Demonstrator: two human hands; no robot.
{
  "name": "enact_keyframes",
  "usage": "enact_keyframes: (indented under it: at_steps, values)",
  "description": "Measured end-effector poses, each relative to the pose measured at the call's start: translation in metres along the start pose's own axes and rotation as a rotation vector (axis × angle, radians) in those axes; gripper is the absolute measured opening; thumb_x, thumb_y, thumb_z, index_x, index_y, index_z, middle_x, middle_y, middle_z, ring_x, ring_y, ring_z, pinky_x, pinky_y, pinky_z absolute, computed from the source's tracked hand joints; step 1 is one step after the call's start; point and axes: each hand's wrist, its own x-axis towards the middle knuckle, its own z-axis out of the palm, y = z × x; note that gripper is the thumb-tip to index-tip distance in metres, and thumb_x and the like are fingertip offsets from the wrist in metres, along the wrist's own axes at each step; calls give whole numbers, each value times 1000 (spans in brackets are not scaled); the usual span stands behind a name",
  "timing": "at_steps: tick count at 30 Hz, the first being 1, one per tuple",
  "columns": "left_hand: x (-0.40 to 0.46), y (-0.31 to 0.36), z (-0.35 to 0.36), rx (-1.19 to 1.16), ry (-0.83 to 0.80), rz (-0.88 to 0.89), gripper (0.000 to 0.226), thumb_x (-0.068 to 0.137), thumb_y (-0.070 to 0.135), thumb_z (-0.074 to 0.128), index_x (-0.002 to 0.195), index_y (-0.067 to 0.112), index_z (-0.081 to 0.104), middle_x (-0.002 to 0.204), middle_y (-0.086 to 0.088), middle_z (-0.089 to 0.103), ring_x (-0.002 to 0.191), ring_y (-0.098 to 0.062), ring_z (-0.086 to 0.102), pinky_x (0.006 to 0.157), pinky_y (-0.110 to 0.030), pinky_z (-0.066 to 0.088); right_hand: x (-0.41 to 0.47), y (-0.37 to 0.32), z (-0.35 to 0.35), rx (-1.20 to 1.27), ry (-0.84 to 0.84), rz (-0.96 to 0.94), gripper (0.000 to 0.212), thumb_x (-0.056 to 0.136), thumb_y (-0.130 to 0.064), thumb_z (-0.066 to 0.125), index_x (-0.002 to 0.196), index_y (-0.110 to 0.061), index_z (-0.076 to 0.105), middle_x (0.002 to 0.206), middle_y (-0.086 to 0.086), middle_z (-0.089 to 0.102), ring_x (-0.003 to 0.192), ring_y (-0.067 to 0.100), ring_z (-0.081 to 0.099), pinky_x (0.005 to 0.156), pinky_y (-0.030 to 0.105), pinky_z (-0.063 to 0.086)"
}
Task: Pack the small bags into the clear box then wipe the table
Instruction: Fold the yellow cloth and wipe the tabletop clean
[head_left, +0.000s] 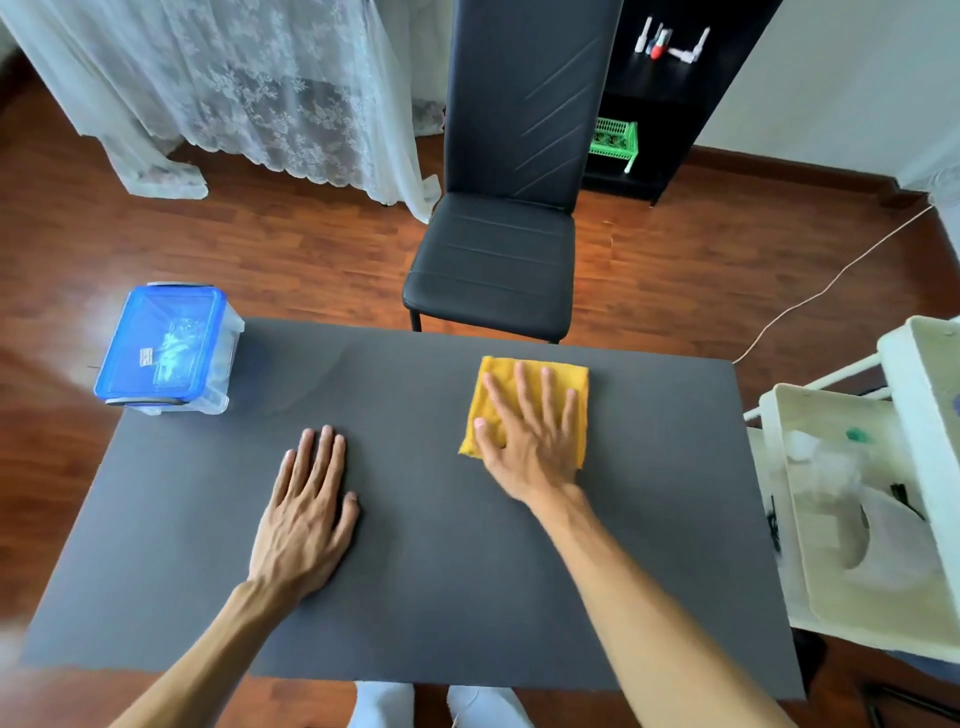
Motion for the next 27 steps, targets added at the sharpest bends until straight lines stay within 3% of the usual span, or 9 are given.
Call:
enact_keyframes:
  at_steps: [3, 6, 8, 11, 15, 18, 22, 27]
  values:
    - [11, 7, 3, -19, 4, -32, 66, 97, 37, 23, 153, 4, 18, 162, -10, 12, 152, -24, 5, 123, -40, 4, -63, -42, 27, 15, -70, -451, 66, 95, -59, 41, 157, -47, 20, 170, -3, 11, 157, 29, -1, 122, 63, 6]
    - [11, 6, 5, -16, 11, -26, 64, 98, 36, 23, 154, 5, 17, 163, -10, 14, 152, -23, 6, 123, -40, 5, -103, 17, 27, -64, -93, -719, 69, 93, -63, 45, 156, -52, 19, 170, -9, 7, 157, 24, 3, 124, 55, 1]
    - [10, 7, 5, -13, 9, -36, 64, 98, 36, 23, 153, 4, 17, 163, -10, 15, 152, -23, 7, 123, -41, 6, -98, 83, 11, -108, -64, -671, 70, 91, -66, 47, 155, -53, 21, 169, -11, 13, 157, 22, 10, 125, 52, 4]
    - [12, 13, 4, -21, 16, -57, 65, 97, 36, 26, 153, 5, 18, 163, -10, 16, 152, -23, 8, 123, -42, 7, -50, 149, -18, -125, -49, -364, 66, 93, -66, 40, 155, -53, 18, 169, -7, 16, 156, 26, 13, 125, 53, 10]
    - [13, 12, 2, -46, 19, -71, 64, 97, 37, 28, 154, 8, 20, 163, -7, 18, 152, -20, 9, 123, -42, 9, 27, 109, -17, -99, -11, -75, 65, 96, -65, 27, 157, -48, 18, 170, -2, 10, 157, 33, 5, 124, 58, 5]
    - [13, 12, 2, -59, 21, -71, 63, 97, 35, 28, 154, 10, 20, 163, -5, 17, 152, -18, 8, 123, -42, 10, 46, 33, 0, -26, -15, -138, 65, 96, -62, 30, 158, -47, 17, 171, -3, 6, 157, 33, -2, 123, 60, -3]
    - [11, 11, 0, -80, 21, -71, 60, 99, 33, 24, 154, 10, 20, 163, -4, 17, 152, -16, 7, 123, -42, 12, -18, -47, 25, 41, -44, -374, 66, 96, -60, 36, 157, -48, 16, 171, -5, 6, 157, 32, -5, 123, 61, -3]
    - [3, 17, -3, -110, -5, -113, 60, 99, 33, 15, 153, 9, 20, 162, -4, 15, 151, -16, 7, 123, -41, 7, -121, -62, 35, 106, -38, -281, 69, 96, -62, 40, 158, -46, 15, 170, -4, 13, 157, 33, 4, 122, 61, 3]
